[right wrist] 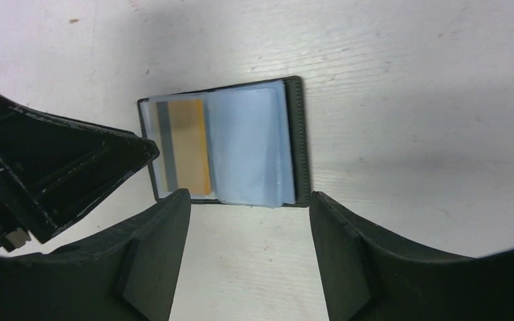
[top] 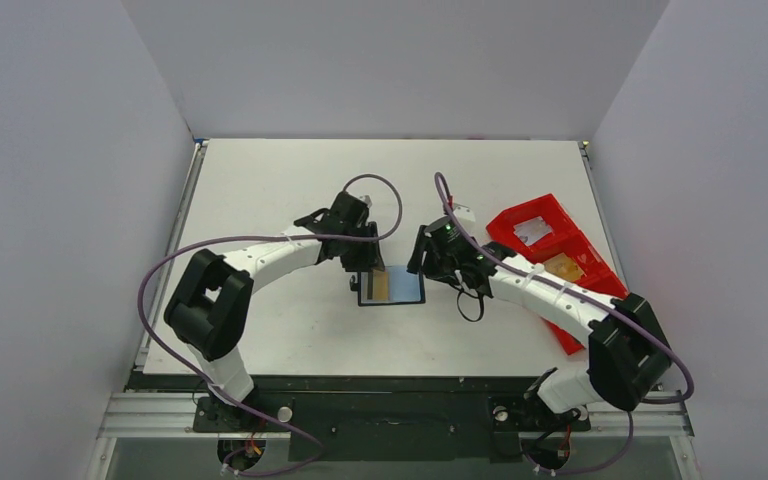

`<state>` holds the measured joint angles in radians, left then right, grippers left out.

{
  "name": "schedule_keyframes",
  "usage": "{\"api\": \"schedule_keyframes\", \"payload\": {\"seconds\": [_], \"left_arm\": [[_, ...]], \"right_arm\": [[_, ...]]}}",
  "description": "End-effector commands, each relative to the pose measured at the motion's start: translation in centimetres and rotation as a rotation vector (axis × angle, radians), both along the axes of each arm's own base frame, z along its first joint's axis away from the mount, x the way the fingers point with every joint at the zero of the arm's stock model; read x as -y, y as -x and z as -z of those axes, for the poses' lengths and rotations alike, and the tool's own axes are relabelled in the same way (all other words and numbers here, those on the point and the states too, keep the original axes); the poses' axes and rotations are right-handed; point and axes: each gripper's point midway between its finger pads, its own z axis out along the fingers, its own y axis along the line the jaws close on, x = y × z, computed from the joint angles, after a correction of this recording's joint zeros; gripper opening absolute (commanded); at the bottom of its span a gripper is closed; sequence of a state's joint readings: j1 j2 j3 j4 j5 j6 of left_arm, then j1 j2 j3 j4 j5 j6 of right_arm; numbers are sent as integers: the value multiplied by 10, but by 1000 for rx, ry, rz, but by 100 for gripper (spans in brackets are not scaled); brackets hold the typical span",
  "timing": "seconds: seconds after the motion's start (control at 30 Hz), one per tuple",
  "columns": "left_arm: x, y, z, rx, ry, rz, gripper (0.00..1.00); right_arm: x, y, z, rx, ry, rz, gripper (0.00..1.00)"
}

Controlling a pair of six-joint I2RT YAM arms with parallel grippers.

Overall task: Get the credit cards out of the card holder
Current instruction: Remove the credit card from the card holder.

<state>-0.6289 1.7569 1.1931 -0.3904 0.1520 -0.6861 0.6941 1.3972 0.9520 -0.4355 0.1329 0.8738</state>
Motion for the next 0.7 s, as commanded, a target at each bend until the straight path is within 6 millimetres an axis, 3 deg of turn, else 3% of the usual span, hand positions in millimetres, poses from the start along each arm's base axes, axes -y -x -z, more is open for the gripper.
{"api": "schedule_keyframes", "payload": {"seconds": [0.0,0.2,0.67], "left_arm": [[-30,2,6,3,-67,-33,30],[-37,4,19,-21,-82,-33,20],[-39,7,37,-54,-106,-33,2]], "right_arm": [[-40,-9,-10,16,-96,-55,61],[-62,-8,2,-24,-149,-87,59],[-71,-6,11,-58,-171,-106,56]]}}
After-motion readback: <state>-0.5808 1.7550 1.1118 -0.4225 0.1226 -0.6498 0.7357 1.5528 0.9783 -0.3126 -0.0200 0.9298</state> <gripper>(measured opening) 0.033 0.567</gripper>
